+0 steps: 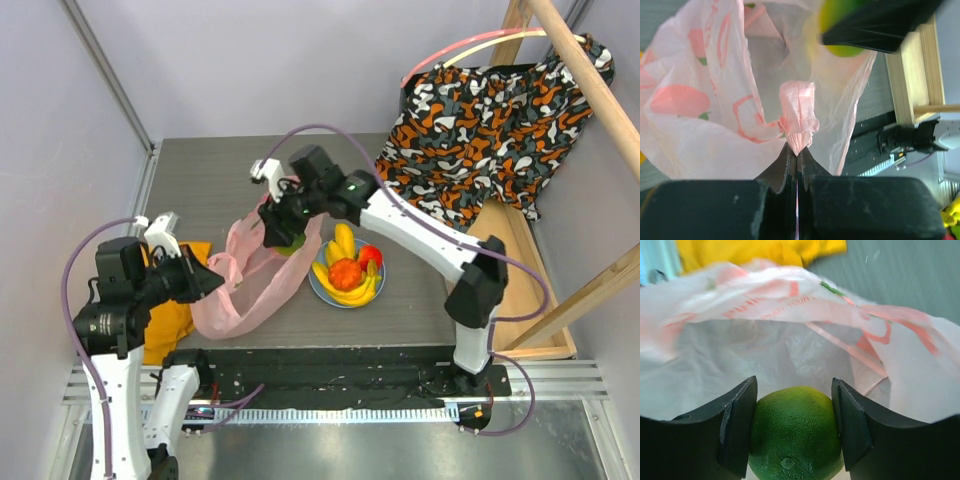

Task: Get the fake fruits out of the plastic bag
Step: Take out the fake fruit from the plastic bag, then place the fake fruit on the plate.

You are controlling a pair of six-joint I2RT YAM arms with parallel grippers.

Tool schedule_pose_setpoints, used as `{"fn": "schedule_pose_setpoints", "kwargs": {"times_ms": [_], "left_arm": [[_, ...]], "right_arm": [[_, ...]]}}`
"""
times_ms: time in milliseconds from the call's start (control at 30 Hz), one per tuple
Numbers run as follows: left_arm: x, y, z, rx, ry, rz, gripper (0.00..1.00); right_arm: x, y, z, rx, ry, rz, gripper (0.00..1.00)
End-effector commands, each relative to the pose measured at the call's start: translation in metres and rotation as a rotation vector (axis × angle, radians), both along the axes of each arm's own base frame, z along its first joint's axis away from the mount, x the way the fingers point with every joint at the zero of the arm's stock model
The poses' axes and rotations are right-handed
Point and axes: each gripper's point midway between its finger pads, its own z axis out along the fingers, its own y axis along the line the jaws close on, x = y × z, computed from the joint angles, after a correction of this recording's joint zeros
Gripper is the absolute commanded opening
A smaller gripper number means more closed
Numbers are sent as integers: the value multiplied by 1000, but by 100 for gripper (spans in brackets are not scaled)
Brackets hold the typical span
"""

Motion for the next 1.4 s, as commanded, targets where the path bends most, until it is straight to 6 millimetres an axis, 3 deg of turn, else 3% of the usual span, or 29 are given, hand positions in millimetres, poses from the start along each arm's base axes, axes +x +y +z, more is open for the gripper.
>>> {"fn": "schedule_pose_setpoints", "kwargs": {"times_ms": [0,233,333,400,433,500,567,600,633,667,700,767,867,900,1100,1200,1367], "left_arm": [[51,8,23,-16,-132,66,0],[109,23,40,19,-201,135,0],[139,35,44,64,-227,174,0],[163,51,35,118,-204,234,0],[174,65,41,165,-216,302,0],[199,80,49,195,-245,377,0],[217,96,86,199,-343,469,0],[221,100,98,195,-370,484,0],[228,104,104,196,-380,497,0],[229,103,129,192,-436,495,0],[231,102,136,191,-451,484,0],[234,96,142,186,-463,444,0],[229,79,134,127,-443,371,3],[226,71,119,102,-409,331,10],[206,56,95,69,-360,255,32],[200,52,85,63,-335,237,38],[195,51,75,60,-319,231,43]], "right_arm": [[-40,-3,66,164,3,169,25],[-42,-5,142,314,-69,149,23],[-39,-14,173,360,-102,115,23],[-41,-32,179,334,-131,110,23],[-42,-40,178,315,-144,112,22],[-46,-65,160,226,-182,123,22],[-45,-84,143,169,-197,110,22],[-35,-100,117,117,-157,69,22],[-36,-112,116,114,-154,46,22],[-31,-120,107,102,-136,24,22],[-27,-127,89,72,-101,5,22],[-9,-143,77,58,-80,-61,22],[22,-157,52,52,-4,-172,21],[31,-160,44,54,10,-201,22],[78,-184,-10,40,182,-362,22],[92,-185,-29,42,227,-397,21],[96,-176,-44,65,314,-413,22]]}}
